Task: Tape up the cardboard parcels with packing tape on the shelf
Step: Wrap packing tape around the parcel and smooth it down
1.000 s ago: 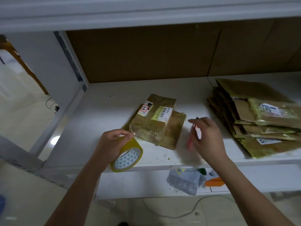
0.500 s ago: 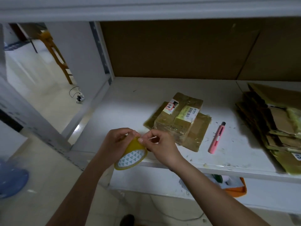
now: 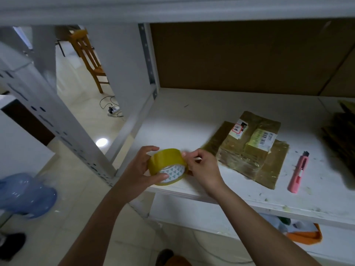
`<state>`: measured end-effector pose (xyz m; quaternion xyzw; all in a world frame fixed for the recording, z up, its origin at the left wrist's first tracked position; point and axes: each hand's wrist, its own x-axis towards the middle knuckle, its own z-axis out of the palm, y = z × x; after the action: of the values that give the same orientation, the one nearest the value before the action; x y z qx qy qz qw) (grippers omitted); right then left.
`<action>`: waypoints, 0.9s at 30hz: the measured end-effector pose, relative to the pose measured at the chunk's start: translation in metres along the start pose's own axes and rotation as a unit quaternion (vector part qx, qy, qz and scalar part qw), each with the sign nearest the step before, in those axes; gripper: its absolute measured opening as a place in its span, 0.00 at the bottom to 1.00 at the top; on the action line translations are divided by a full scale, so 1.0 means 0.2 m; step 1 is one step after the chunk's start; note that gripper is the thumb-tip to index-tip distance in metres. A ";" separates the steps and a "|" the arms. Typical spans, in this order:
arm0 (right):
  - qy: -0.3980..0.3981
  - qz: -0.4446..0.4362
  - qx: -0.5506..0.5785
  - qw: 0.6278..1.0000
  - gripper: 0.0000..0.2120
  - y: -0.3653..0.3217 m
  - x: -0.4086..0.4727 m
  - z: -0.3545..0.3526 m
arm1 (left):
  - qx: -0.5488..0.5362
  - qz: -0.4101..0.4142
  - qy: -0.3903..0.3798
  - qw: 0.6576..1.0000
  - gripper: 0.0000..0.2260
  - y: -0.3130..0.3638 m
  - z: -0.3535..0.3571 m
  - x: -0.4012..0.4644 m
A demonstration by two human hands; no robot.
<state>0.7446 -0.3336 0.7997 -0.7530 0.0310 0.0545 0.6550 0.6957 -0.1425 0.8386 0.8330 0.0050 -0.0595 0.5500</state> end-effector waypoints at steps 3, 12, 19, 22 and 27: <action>0.005 -0.007 -0.012 1.000 0.12 -0.02 0.07 0.08 | -0.013 0.016 0.040 0.999 0.25 -0.03 -0.06 0.01; 0.082 -0.081 -0.289 0.950 0.13 0.05 0.25 0.25 | 0.290 -0.056 0.065 0.953 0.25 0.11 -0.16 0.23; 0.086 -0.126 -0.351 0.924 0.14 0.17 0.30 0.26 | 0.243 -0.062 0.042 0.967 0.32 0.12 -0.16 0.31; 0.102 -0.130 -0.316 0.934 0.13 0.17 0.29 0.27 | 0.247 -0.067 0.053 0.965 0.32 0.12 -0.15 0.31; 0.066 -0.096 -0.234 0.965 0.31 0.08 0.26 0.24 | 0.279 -0.073 0.050 0.956 0.32 0.12 -0.14 0.30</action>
<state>0.7914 -0.2877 0.7705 -0.8865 -0.0123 -0.0529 0.4595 0.7594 -0.1303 0.8652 0.9525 0.0763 -0.0573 0.2893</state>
